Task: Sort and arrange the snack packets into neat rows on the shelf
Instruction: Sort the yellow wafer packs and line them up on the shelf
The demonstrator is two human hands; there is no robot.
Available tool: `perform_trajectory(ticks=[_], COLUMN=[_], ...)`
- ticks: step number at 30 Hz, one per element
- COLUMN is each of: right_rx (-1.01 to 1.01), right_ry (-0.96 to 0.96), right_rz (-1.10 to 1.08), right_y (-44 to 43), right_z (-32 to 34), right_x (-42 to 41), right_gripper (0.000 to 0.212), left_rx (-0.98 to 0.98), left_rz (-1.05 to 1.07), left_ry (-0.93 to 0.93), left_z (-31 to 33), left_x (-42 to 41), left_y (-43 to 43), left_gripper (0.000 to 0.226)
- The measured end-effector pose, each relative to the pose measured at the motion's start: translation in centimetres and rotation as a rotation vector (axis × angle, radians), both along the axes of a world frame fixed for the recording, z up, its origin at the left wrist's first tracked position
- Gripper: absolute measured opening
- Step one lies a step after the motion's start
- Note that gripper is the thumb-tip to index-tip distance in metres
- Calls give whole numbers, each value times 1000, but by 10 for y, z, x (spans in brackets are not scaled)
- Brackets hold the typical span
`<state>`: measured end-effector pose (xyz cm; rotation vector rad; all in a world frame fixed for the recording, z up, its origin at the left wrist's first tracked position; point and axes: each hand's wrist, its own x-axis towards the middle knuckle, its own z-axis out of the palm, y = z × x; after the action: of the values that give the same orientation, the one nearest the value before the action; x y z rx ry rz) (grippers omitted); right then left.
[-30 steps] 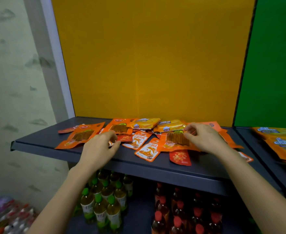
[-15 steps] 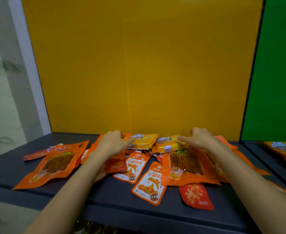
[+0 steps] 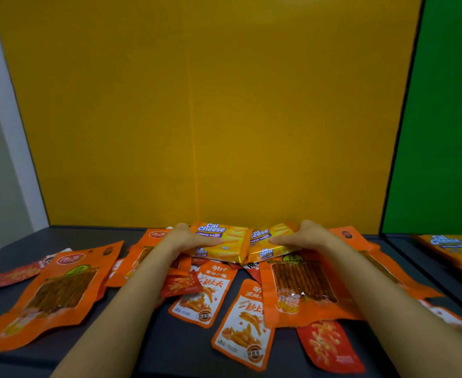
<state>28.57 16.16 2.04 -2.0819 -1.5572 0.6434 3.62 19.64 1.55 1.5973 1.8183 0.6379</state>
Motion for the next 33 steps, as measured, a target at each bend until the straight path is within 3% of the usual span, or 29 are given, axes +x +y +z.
perform_trajectory(ticks=[3, 8, 12, 18, 21, 24, 28, 33], right_rx=[26, 184, 334, 484, 517, 557, 594, 681], right_ry=[69, 127, 111, 713, 833, 803, 854, 801], right_rz=[-18, -62, -157, -226, -212, -272, -330, -420], right_y=[4, 2, -12, -70, -107, -141, -190, -253], right_z=[-4, -3, 6, 13, 8, -5, -16, -17], right_x=[0, -2, 3, 4, 3, 11, 27, 69], right_gripper=[88, 41, 51, 33, 32, 35, 28, 35], left_rx=[11, 61, 238, 224, 181, 144, 128, 62], left_rz=[-3, -14, -33, -131, -194, -266, -353, -442], left_ry=[-155, -325, -463, -647, -731, -787, -833, -884], left_z=[2, 9, 21, 37, 33, 24, 9, 5], left_x=[-2, -5, -7, -23, -20, -10, 16, 66], left_y=[-2, -7, -16, -47, -70, -93, -118, -151], left_gripper=[69, 58, 45, 24, 15, 9, 19, 22])
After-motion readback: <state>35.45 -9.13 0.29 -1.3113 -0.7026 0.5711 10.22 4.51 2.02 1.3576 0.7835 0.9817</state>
